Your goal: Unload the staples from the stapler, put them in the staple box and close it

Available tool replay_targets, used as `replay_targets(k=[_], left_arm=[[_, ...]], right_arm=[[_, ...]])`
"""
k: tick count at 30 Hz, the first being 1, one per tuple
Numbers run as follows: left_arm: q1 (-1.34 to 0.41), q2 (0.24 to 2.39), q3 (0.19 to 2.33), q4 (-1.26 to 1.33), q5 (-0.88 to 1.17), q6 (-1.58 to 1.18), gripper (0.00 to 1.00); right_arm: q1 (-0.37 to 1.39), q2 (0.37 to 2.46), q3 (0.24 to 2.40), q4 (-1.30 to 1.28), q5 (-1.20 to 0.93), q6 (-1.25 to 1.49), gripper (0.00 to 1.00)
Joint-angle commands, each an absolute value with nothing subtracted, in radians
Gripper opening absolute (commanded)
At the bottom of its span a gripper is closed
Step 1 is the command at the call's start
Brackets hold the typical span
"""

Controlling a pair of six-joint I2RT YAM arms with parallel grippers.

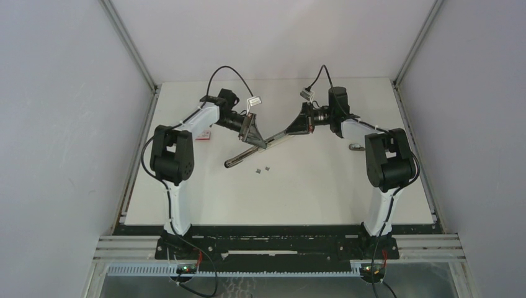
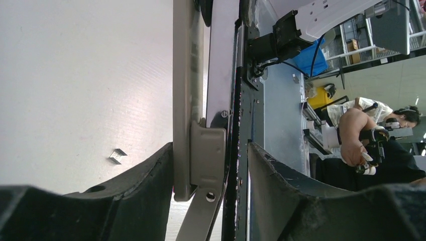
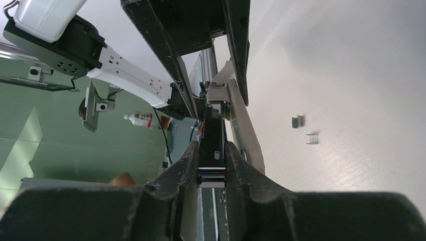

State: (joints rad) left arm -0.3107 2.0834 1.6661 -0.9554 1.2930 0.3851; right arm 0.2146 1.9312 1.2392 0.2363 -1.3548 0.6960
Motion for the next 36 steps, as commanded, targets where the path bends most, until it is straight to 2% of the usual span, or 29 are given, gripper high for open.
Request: replay_targets(k=[1, 6, 11, 17, 19, 26, 30, 34, 36], left_arm=[[-0.320, 2.082, 1.703, -0.964, 1.349, 0.394, 0.59], [-0.320, 2.083, 1.696, -0.965, 1.342, 0.399, 0.59], [-0.320, 2.086, 1.700, -0.987, 1.341, 0.418, 0.54], [-0.320, 2.088, 1.710, -1.008, 1.341, 0.437, 0.59], [-0.321, 2.089, 1.712, -1.010, 1.343, 0.439, 0.55], [-0.319, 2.091, 1.719, -1.011, 1.360, 0.431, 0.25], [-0.320, 2.091, 1.720, -1.010, 1.358, 0.430, 0.14], [-0.316, 2.084, 1.721, -1.012, 1.340, 0.430, 0.07], [-0.309, 2.075, 1.726, -1.012, 1.325, 0.431, 0.04]], right_arm=[[0.230, 1.847, 1.285, 0.303, -1.395, 0.711, 0.00], [0.230, 1.846, 1.286, 0.322, -1.400, 0.728, 0.00], [0.226, 1.849, 1.284, 0.328, -1.401, 0.734, 0.00], [0.211, 1.856, 1.284, 0.356, -1.404, 0.763, 0.00], [0.212, 1.852, 1.279, 0.363, -1.402, 0.766, 0.00], [0.220, 1.851, 1.278, 0.359, -1.401, 0.746, 0.01], [0.219, 1.850, 1.280, 0.336, -1.397, 0.716, 0.11], [0.206, 1.845, 1.279, 0.317, -1.392, 0.704, 0.34], [0.194, 1.841, 1.280, 0.312, -1.390, 0.704, 0.41]])
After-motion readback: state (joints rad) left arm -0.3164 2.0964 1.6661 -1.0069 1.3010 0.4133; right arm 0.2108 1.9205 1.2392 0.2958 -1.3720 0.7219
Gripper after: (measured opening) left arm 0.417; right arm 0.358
